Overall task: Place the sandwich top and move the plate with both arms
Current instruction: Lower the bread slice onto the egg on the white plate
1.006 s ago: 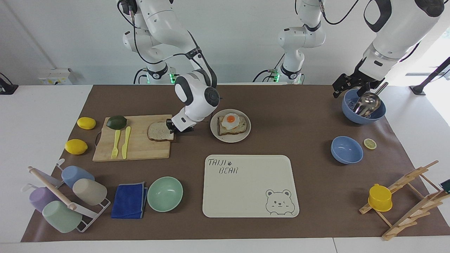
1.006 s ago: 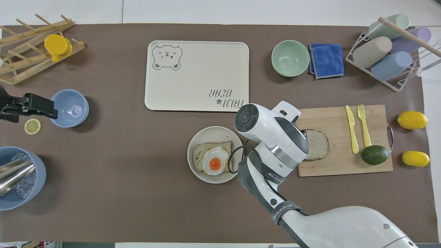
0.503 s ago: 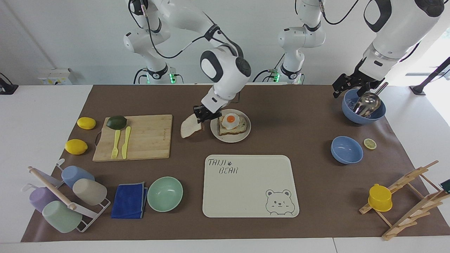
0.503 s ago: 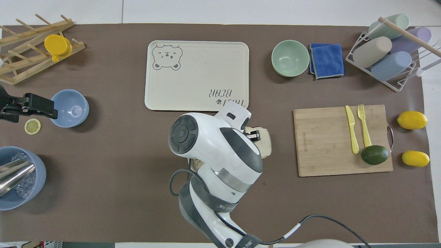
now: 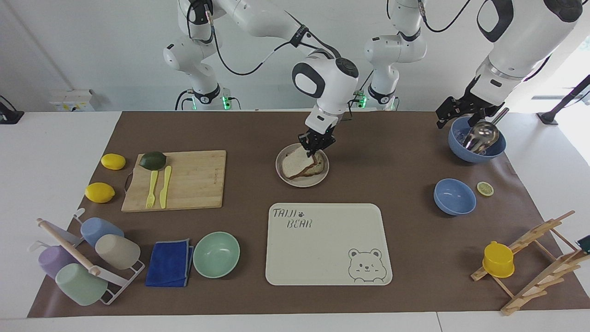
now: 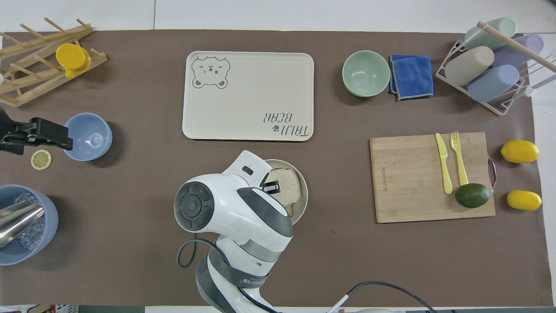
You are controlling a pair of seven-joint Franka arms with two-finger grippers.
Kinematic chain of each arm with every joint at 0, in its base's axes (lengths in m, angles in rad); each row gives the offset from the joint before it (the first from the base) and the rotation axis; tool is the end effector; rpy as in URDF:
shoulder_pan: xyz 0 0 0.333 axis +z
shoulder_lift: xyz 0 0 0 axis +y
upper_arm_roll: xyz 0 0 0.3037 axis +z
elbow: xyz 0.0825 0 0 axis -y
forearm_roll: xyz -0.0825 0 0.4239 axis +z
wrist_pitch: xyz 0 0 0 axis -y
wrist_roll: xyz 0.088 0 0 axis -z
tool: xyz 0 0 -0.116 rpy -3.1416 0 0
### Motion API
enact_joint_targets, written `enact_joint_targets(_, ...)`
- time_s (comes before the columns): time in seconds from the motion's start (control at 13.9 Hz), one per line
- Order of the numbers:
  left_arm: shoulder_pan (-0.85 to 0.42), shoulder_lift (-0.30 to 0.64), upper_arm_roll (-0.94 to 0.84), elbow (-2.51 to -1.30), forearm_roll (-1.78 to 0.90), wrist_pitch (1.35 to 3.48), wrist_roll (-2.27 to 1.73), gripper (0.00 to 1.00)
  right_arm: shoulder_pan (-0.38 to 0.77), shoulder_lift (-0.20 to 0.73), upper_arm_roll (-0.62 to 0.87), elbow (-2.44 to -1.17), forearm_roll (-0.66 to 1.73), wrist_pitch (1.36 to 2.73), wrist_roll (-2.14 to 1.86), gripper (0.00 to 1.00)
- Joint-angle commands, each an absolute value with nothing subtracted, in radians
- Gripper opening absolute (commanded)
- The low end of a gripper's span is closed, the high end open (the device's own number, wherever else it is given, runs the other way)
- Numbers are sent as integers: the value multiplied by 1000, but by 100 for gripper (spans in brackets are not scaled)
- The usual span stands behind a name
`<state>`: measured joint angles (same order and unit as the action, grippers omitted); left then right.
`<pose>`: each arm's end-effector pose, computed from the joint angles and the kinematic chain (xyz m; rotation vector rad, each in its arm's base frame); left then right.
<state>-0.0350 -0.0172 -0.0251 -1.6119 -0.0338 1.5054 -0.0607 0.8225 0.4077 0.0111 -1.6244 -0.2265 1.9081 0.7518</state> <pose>0.5790 -0.0391 0.5871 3.1104 -0.0001 -0.1419 0.4752 0.4956 0.3401 2.8987 0.2465 0.0862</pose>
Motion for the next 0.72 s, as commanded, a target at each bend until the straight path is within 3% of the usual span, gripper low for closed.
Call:
enact_joint_targets(0.0,-25,-35,-34,-1623,-20,1497,-55,100,813,394,14,-1661,-199,1963,768,22)
enact_joint_targets(0.07,-25,-37,-34,-1623,-20,1497,-55,100,815,394,14,-1658,-184,1968,772,45)
enact_joint_targets(0.14,-25,-35,-34,-1623,-20,1497,-55,100,827,394,21,-1648,-180,1962,772,61)
enact_joint_targets(0.22,-25,-37,-34,-1623,-20,1488,-55,100,834,391,21,-1638,-178,1959,772,90)
enact_joint_targets(0.29,-25,-37,-34,-1624,-20,1489,-55,100,827,368,21,-1634,-178,1957,770,100)
enact_joint_targets(0.43,-25,-37,-34,-1623,-20,1497,-55,100,778,303,14,-1629,-176,1935,750,100)
enact_joint_targets(0.65,-25,-37,-35,-1623,-20,1497,-58,100,613,192,12,-1625,-172,1826,578,100)
